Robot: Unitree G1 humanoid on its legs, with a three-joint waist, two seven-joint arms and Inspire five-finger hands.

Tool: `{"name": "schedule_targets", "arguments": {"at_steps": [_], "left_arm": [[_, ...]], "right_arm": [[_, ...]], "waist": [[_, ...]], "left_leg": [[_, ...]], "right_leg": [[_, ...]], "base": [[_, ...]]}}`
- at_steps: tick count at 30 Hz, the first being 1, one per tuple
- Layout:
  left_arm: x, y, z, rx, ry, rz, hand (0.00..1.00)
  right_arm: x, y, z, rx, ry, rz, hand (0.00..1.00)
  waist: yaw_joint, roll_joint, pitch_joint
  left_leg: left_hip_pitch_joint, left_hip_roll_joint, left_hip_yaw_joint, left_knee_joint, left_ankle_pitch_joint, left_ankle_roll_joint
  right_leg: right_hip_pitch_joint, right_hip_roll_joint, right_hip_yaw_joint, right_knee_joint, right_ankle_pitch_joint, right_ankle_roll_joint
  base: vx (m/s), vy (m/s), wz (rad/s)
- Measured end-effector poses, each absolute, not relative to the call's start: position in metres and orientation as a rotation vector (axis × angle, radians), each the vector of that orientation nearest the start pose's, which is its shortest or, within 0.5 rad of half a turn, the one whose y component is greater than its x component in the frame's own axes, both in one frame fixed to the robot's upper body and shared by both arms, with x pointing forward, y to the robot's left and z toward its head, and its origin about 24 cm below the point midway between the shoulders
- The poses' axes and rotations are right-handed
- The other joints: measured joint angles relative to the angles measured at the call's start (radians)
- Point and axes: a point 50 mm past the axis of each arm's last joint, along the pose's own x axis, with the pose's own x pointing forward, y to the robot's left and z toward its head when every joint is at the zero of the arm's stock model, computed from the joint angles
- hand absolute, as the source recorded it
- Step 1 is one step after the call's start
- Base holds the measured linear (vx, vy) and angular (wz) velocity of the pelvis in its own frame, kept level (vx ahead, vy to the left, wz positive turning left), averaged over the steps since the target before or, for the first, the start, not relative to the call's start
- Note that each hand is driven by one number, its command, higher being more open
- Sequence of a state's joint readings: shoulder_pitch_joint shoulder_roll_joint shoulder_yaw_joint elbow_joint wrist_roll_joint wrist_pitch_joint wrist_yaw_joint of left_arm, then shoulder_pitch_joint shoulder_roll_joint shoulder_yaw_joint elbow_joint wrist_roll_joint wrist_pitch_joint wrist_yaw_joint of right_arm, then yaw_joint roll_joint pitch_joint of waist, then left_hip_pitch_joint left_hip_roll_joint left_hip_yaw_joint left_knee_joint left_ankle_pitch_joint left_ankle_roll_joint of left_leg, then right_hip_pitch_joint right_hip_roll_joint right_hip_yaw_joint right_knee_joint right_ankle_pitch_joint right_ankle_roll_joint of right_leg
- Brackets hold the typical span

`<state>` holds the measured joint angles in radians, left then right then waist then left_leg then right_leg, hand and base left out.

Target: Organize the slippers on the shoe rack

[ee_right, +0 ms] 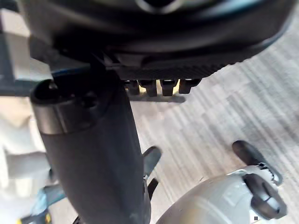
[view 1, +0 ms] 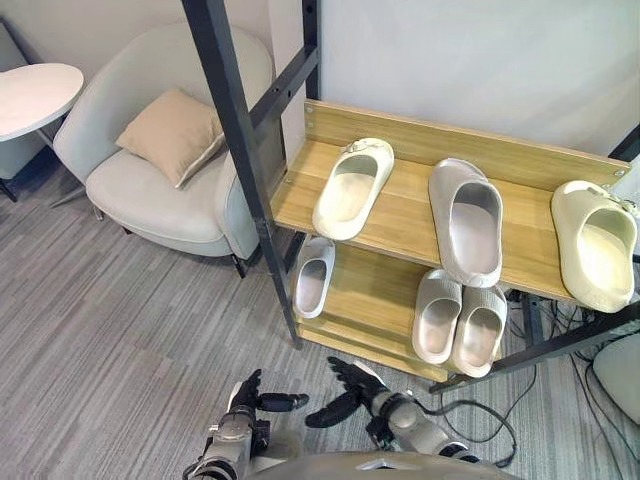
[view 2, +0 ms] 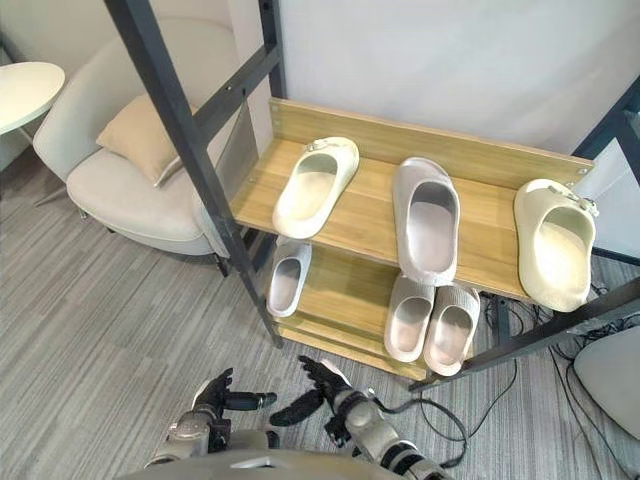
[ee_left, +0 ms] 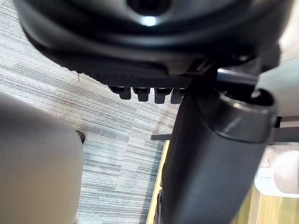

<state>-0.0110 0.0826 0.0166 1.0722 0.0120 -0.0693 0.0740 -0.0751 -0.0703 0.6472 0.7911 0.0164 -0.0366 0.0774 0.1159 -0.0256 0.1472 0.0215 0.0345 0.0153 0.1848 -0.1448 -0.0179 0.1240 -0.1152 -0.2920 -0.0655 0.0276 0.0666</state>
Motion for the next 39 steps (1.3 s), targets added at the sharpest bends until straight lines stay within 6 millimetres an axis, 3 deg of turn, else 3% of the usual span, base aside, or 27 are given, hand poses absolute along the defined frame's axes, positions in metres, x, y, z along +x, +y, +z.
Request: {"name": "schedule_targets", "arguments": {"at_steps": [3,6,8,9,12,16,24,29,39], "left_arm": [[0.136,0.187,-0.151,0.123,0.974,0.123,1.00],[0.138,0.190,-0.149,0.136,0.962,0.135,1.00],[0.139,0.190,-0.149,0.140,0.962,0.137,1.00],[0.139,0.190,-0.149,0.141,0.962,0.137,1.00],[0.139,0.186,-0.149,0.161,0.957,0.112,1.00],[0.137,0.186,-0.150,0.167,0.965,0.112,1.00],[0.136,0.182,-0.151,0.190,0.969,0.093,1.00],[0.131,0.179,-0.153,0.188,0.979,0.087,1.00],[0.125,0.174,-0.154,0.176,0.979,0.081,1.00]], "right_arm": [[0.173,-0.044,-0.096,-0.248,0.594,0.766,1.00],[0.177,-0.028,-0.059,-0.164,0.431,0.901,1.00],[0.181,-0.020,-0.020,-0.074,0.262,0.962,1.00],[0.182,-0.019,-0.015,-0.061,0.240,0.967,1.00],[0.186,-0.016,0.035,0.074,0.022,0.987,1.00],[0.193,-0.023,0.082,0.189,-0.199,0.941,1.00],[0.206,-0.048,0.121,0.253,-0.387,0.762,1.00],[0.211,-0.076,0.159,0.268,-0.621,0.532,1.00],[0.219,-0.134,0.178,-0.004,-0.807,0.035,1.00]], "waist": [[0.013,-0.005,0.004],[0.017,-0.013,0.017],[0.015,-0.010,0.020],[0.014,-0.009,0.020],[0.004,0.000,0.025],[-0.013,0.004,0.025],[-0.037,0.026,0.030],[-0.059,0.046,0.021],[-0.077,0.072,0.010]], "left_leg": [[0.000,0.002,0.002,-0.024,0.014,-0.002],[0.000,0.007,0.018,-0.035,0.024,-0.008],[0.001,0.011,0.031,-0.045,0.033,-0.011],[0.001,0.012,0.031,-0.045,0.033,-0.012],[0.001,0.018,0.037,-0.043,0.033,-0.013],[0.002,0.019,0.054,-0.040,0.033,-0.013],[0.006,0.020,0.057,-0.025,0.029,-0.013],[0.013,0.022,0.058,-0.021,0.029,-0.014],[0.018,0.025,0.062,-0.027,0.029,-0.014]], "right_leg": [[-0.021,0.002,0.021,0.000,0.017,-0.002],[-0.039,0.005,0.048,0.001,0.034,-0.004],[-0.052,0.010,0.069,0.001,0.046,-0.001],[-0.052,0.010,0.070,0.001,0.046,-0.001],[-0.060,0.013,0.077,0.012,0.045,-0.002],[-0.070,0.013,0.098,0.021,0.045,-0.002],[-0.073,0.013,0.108,0.041,0.044,-0.003],[-0.069,0.013,0.111,0.048,0.044,-0.004],[-0.067,0.016,0.117,0.045,0.044,-0.003]], "base": [[-0.14,0.033,-0.17],[-0.15,0.032,-0.25],[-0.07,0.006,-0.22],[-0.03,-0.006,-0.10],[-0.01,-0.010,-0.07],[0.01,0.011,-0.14],[-0.03,0.010,-0.04],[-0.03,0.002,-0.01],[0.00,0.000,-0.01]]}}
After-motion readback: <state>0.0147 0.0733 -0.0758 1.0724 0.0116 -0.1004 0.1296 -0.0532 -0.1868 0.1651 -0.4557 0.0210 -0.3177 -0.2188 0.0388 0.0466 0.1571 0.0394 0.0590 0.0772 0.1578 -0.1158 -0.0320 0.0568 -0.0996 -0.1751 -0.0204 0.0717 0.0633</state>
